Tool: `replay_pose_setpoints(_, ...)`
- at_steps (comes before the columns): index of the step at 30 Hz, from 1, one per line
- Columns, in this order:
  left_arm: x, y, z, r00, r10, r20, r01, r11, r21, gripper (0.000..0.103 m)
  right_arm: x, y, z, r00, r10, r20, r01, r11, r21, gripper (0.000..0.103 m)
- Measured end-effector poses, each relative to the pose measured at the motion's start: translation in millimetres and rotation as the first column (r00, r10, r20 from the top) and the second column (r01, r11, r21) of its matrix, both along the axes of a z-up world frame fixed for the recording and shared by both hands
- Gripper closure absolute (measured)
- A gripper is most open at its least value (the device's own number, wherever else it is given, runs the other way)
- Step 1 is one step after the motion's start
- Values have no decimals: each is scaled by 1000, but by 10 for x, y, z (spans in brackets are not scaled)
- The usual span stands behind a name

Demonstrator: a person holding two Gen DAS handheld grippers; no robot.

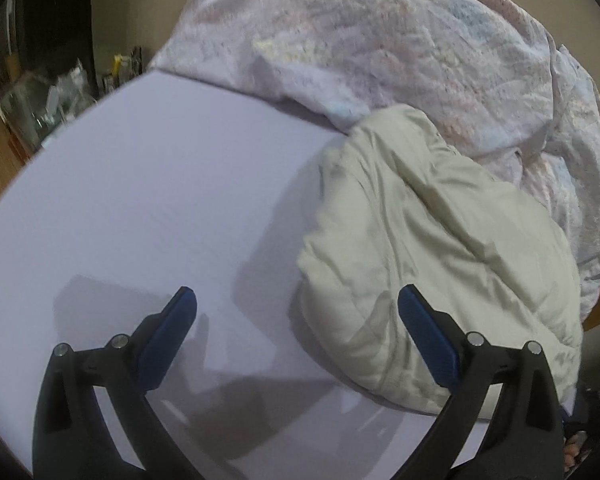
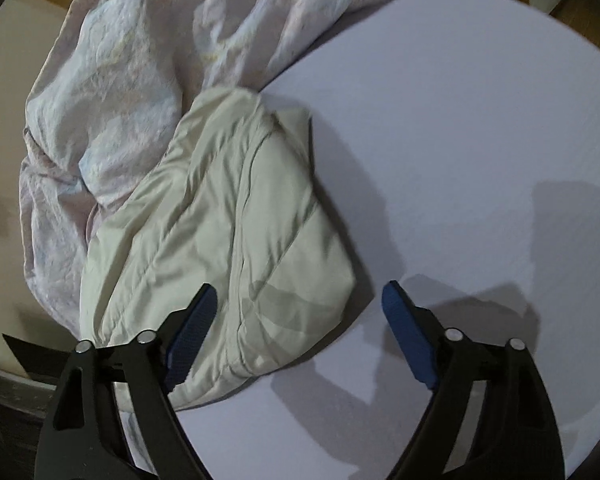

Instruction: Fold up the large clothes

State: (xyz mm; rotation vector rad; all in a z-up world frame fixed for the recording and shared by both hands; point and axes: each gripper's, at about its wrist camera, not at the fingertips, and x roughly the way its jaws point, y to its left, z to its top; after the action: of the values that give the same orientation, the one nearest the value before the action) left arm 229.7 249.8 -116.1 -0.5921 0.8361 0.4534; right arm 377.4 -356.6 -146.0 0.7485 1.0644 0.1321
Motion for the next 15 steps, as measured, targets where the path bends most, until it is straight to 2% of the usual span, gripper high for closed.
replay_pose_setpoints(2,26,-34,-64,1000,5,22,-4,999,-47,6,31,64,-57,1000,14,-8,-14,999,52,24)
replay_pose_setpoints(5,110,-60,-163,999,15,42,-10,993,-115,21,56,133,-109,1000,19,0,-19,994,108,31)
replay_pose_setpoints(8,178,-66,-248,996,33,86,-16,982,-188,35,76,175,-120,1000,9,14,-11,995,104,48)
replay_pose_setpoints(10,195,-61,-274,990,54,127,-21,970,-243,50,88,172,-139,1000,0,25,-4,991,134,62)
replay_pose_setpoints(11,197,-63,-272,988,64,137,-28,968,-251,54,71,160,-135,999,-1,42,-6,987,158,66)
replay_pose_setpoints(13,196,-74,-243,984,76,162,-31,964,-263,70,14,124,-103,997,-15,74,-1,978,207,78)
replay_pose_setpoints(15,168,-64,-191,980,80,183,-26,960,-279,77,-27,106,-51,995,-24,95,1,971,238,82)
